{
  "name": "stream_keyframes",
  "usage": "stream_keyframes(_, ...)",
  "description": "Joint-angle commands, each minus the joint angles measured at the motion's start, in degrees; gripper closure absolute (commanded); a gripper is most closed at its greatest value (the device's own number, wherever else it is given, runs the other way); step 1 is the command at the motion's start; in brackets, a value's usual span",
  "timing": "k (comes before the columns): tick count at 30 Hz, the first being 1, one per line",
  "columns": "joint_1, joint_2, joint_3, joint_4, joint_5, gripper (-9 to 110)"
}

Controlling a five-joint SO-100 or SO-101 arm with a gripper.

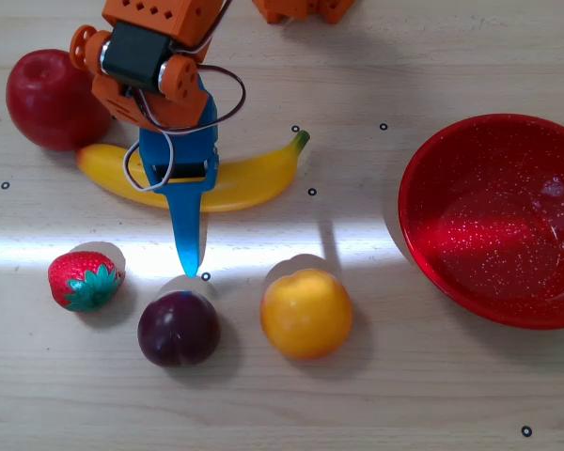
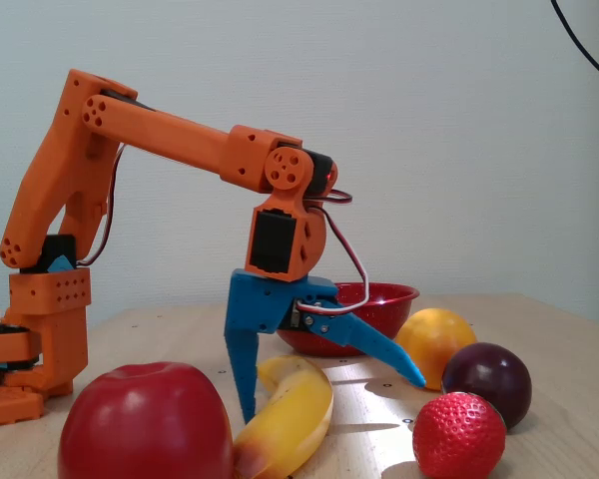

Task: Put the banana in the red bowl.

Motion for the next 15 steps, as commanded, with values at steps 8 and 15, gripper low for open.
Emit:
stream_keyframes(8,1.49,0.53,-7.47,-1.05,-1.58,37)
stream_keyframes(15,1.14,0.35,-8.09,0.79,-1.76,37)
